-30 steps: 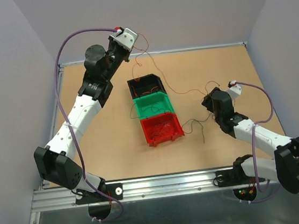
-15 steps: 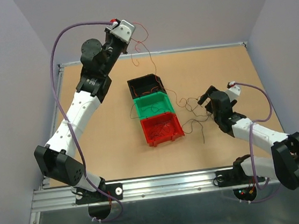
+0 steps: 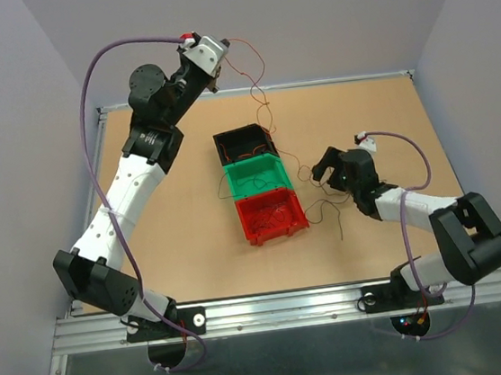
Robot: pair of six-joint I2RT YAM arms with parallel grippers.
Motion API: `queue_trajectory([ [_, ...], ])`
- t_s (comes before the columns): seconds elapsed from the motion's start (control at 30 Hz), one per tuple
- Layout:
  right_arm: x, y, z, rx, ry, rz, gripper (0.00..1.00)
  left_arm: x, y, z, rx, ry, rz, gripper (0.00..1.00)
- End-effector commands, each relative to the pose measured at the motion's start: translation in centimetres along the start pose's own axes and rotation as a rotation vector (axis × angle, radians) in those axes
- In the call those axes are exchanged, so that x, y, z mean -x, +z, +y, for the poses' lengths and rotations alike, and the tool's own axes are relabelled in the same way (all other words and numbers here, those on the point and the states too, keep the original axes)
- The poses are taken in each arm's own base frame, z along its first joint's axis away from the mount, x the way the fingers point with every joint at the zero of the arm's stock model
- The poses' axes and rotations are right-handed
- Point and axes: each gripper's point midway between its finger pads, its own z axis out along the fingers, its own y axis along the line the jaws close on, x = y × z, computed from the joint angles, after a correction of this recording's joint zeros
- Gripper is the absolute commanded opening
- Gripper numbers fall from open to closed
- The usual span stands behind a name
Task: Untangle the cables
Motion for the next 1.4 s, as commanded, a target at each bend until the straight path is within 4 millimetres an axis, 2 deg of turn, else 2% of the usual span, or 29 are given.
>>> queue_trajectory([
  [0.0, -0.2, 1.8, 2.2, 0.074, 0.048, 0.035, 1.0, 9.3, -2.1, 1.8, 0.03, 0.048, -0.193, 0.0],
  [0.1, -2.3, 4.1, 1.1, 0.006, 0.085, 0.096, 0.94, 11.1, -2.7, 2.8, 0.069, 0.066, -0.217, 0.0],
  [0.17, -2.5, 4.5, -0.7, -0.101, 0.095, 0.091, 0.73, 13.3, -3.4, 4.1, 0.121, 0.091, -0.25, 0.0],
  [0.2, -1.6, 4.3, -2.2, -0.174, 0.097, 0.034, 0.39, 14.7, -4.0, 5.5, 0.182, 0.103, -0.266, 0.0],
  [0.23, -1.1, 3.8, -3.1, -0.215, 0.111, -0.006, 0.22, 15.4, -4.4, 6.3, 0.218, 0.103, -0.274, 0.0],
  [0.27, -0.3, 3.3, -3.5, -0.237, 0.145, -0.049, 0.11, 16.0, -4.8, 7.1, 0.26, 0.103, -0.277, 0.0],
  [0.3, 1.4, 2.2, -3.3, -0.237, 0.166, -0.108, 0.06, 16.7, -5.5, 8.8, 0.347, 0.09, -0.278, 0.0],
  [0.33, 2.0, 1.3, -4.7, -0.29, 0.178, -0.158, 0.04, 16.7, -5.8, 9.6, 0.391, 0.074, -0.27, 0.0],
  [0.4, 3.3, 0.1, -5.4, -0.321, 0.198, -0.221, 0.03, 15.8, -6.3, 11.5, 0.5, 0.05, -0.222, 0.0],
  [0.47, 4.7, -1.3, -6.3, -0.361, 0.217, -0.286, 0.01, 15.6, -6.4, 12.2, 0.536, 0.045, -0.201, 0.0],
  [0.57, 5.4, -2.1, -6.8, -0.376, 0.235, -0.318, 0.04, 14.4, -6.2, 12.4, 0.553, 0.047, -0.168, 0.0],
  [0.63, 5.5, -1.9, -6.2, -0.357, 0.22, -0.302, 0.06, 13.6, -5.3, 10.8, 0.469, 0.06, -0.17, 0.0],
  [0.7, 5.5, -1.8, -5.9, -0.346, 0.221, -0.293, 0.13, 12.9, -4.3, 8.7, 0.354, 0.077, -0.178, 0.0],
  [0.73, 5.5, -1.8, -5.7, -0.34, 0.22, -0.288, 0.18, 12.6, -4.1, 8.4, 0.341, 0.076, -0.175, 0.0],
  [0.8, 5.5, -1.7, -5.0, -0.31, 0.197, -0.267, 0.6, 11.2, -3.4, 8.3, 0.337, 0.094, -0.143, 0.0],
  [0.83, 5.3, -1.6, -4.1, -0.267, 0.152, -0.229, 0.98, 10.6, -3.2, 8.3, 0.342, 0.111, -0.128, 0.0],
  [0.97, 5.6, -1.9, -3.2, -0.222, 0.137, -0.22, 1.0, 7.8, -2.8, 9.4, 0.403, 0.176, -0.062, 0.0],
  [1.17, 6.0, -2.5, -2.8, -0.187, 0.144, -0.24, 1.0, 7.8, -2.5, 9.6, 0.405, 0.208, -0.087, 0.0],
  [1.37, 6.0, -2.6, -2.6, -0.168, 0.14, -0.24, 1.0, 7.6, -1.6, 8.3, 0.336, 0.167, -0.108, 0.0],
])
